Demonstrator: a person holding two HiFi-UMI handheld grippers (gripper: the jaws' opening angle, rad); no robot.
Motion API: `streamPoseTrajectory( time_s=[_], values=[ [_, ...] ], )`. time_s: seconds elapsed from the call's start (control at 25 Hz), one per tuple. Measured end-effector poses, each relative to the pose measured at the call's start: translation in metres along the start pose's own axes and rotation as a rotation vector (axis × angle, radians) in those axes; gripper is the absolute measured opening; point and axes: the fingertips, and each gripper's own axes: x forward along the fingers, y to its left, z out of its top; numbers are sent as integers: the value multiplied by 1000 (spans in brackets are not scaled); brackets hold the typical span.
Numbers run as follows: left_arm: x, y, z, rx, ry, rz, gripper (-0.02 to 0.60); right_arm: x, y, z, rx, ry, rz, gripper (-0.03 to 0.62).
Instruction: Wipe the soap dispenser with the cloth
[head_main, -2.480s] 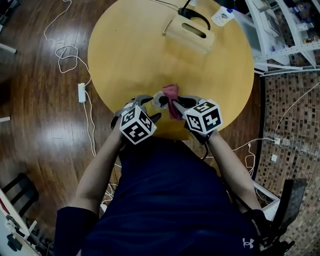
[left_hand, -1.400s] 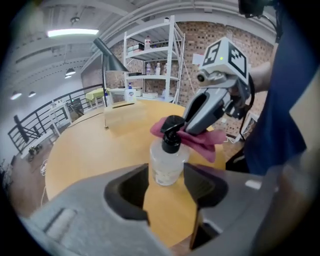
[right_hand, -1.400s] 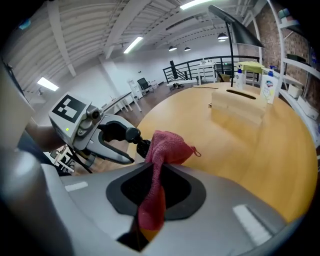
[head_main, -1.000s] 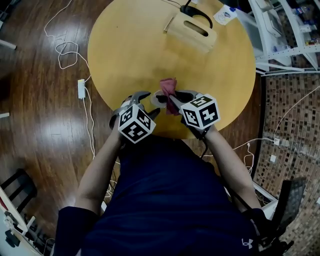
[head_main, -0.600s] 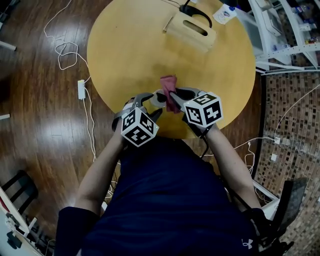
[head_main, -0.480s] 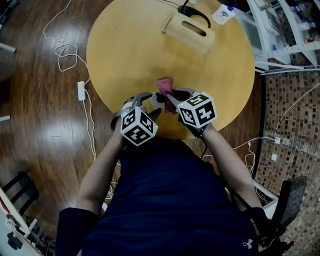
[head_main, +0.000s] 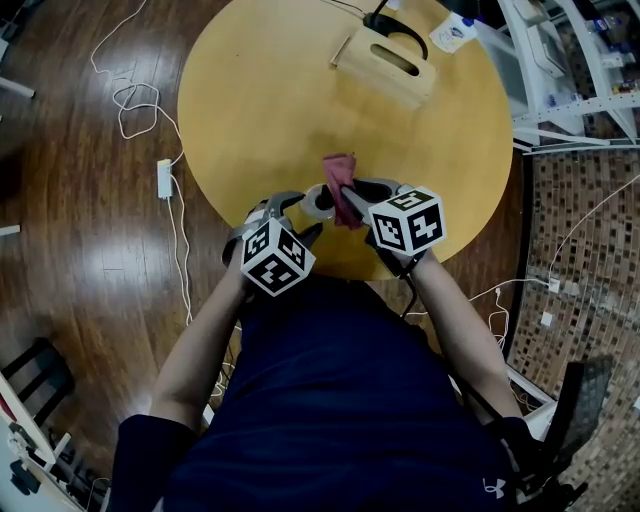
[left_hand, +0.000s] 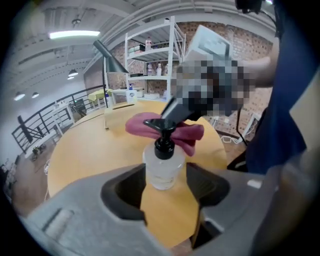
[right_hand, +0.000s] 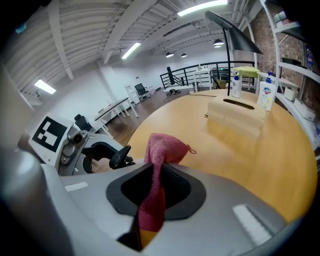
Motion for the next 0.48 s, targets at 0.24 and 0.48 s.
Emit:
streamPoseTrajectory(
  time_s=[0.24,0.48],
  values=[
    [-1,9,-2,22,33,8,261,-2,11,-22,-33,20,6,57],
    [-3,-2,-4,43,13,-25,254,-11,8,-40,7,21,17,57]
  ],
)
